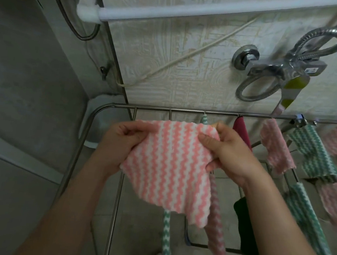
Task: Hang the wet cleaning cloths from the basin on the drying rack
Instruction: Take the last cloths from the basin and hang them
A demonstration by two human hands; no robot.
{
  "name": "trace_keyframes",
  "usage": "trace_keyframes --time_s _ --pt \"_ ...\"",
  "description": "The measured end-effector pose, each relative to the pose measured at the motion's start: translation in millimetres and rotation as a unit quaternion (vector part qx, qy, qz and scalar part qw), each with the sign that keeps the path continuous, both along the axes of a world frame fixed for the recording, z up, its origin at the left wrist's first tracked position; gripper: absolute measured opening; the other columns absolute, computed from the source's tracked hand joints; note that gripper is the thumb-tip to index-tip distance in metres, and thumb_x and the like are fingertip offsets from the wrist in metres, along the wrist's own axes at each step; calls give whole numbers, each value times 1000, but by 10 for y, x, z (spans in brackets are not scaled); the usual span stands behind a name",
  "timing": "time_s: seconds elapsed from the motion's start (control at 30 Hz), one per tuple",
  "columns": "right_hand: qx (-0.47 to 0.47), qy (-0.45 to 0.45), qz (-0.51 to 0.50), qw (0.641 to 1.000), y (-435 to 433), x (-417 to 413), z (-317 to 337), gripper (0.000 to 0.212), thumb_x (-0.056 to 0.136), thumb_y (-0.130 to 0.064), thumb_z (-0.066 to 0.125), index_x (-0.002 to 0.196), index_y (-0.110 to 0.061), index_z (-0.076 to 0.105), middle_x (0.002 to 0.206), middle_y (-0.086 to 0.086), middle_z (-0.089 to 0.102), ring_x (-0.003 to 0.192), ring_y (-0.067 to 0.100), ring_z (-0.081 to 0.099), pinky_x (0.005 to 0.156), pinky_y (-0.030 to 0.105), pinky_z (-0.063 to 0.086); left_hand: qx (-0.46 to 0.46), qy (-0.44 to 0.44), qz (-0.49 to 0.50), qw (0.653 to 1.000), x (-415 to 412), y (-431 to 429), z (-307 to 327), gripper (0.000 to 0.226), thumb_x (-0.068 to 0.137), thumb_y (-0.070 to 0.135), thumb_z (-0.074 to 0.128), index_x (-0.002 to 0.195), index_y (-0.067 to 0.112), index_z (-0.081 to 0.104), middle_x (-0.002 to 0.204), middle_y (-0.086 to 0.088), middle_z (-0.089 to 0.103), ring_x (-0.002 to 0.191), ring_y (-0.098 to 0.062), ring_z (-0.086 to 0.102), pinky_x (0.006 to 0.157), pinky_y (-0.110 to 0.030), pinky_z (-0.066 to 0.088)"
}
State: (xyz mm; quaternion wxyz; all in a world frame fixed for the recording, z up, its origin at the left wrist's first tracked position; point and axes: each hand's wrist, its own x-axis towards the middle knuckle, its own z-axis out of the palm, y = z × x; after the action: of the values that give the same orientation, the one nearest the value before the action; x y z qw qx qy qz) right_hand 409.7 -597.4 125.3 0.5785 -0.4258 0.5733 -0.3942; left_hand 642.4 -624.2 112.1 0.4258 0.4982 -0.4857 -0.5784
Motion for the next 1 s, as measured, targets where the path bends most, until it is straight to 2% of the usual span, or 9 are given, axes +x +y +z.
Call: trace_keyframes --time_s 0.1,0.2,0.4,0.57,0.7,0.8,0.87,0.93,1.0 --pt "94 111 -3 989 -336 91 -402 18 95 -13 56 109 -4 49 96 13 62 68 21 67 56 36 61 49 -165 -63 983 -61 -254 -284 36 88 1 57 110 26 69 112 16 58 87 0 60 70 -13 49" --pt "124 199 15 972 -564 205 -715 31 95 -12 50 124 -3 41 91 8 57 72 24 67 66 44 61 84 -298 -172 935 -94 -439 -584 70 79 -3 59 140 27 43 138 0 40 114 -16 51 92 -28 47" --pt "132 208 -23 969 -855 254 -880 24 97 -12 45 121 -6 41 96 8 58 68 22 66 66 42 61 20 -397 -205 895 -226 -716 -745 86 81 -7 49 151 25 11 156 0 7 142 -19 16 100 -19 18" --pt "81 256 -94 959 -1058 271 -1001 33 95 -16 45 125 -5 41 94 9 63 75 22 66 67 40 60 6 -415 -205 887 -331 -964 -866 86 84 -3 47 151 28 4 156 6 5 139 -20 23 96 -22 27" --pt "50 299 -115 946 -1134 339 -1068 41 95 -24 50 131 -11 38 121 14 61 100 27 62 87 39 52 -4 -446 -192 874 -351 -1063 -959 92 80 0 52 151 28 0 155 4 6 139 -23 22 106 -32 32" --pt "25 284 -78 955 -1117 377 -1043 65 93 -18 58 148 -15 23 136 14 51 101 20 56 80 26 42 -19 -468 -162 868 -368 -1031 -988 95 77 0 54 150 30 1 155 3 5 139 -28 14 106 -41 31" --pt "-15 348 -60 935 -1070 325 -995 62 91 -17 60 145 -16 31 136 13 51 108 22 56 80 24 39 -39 -474 -120 871 -382 -961 -955 89 78 3 56 149 27 8 157 1 5 140 -30 11 110 -40 24" --pt "-59 433 -65 897 -989 198 -925 45 90 -17 58 135 -15 48 124 13 58 109 28 57 79 27 41 -81 -441 -82 890 -394 -853 -914 78 80 5 57 147 25 22 153 -3 19 136 -26 27 108 -36 30" --pt "-47 512 -43 856 -843 40 -857 33 90 -16 54 122 -15 59 111 14 63 102 32 57 76 31 43 -112 -375 -87 916 -411 -690 -878 65 84 6 57 142 26 34 143 2 34 110 -14 51 89 -22 45"
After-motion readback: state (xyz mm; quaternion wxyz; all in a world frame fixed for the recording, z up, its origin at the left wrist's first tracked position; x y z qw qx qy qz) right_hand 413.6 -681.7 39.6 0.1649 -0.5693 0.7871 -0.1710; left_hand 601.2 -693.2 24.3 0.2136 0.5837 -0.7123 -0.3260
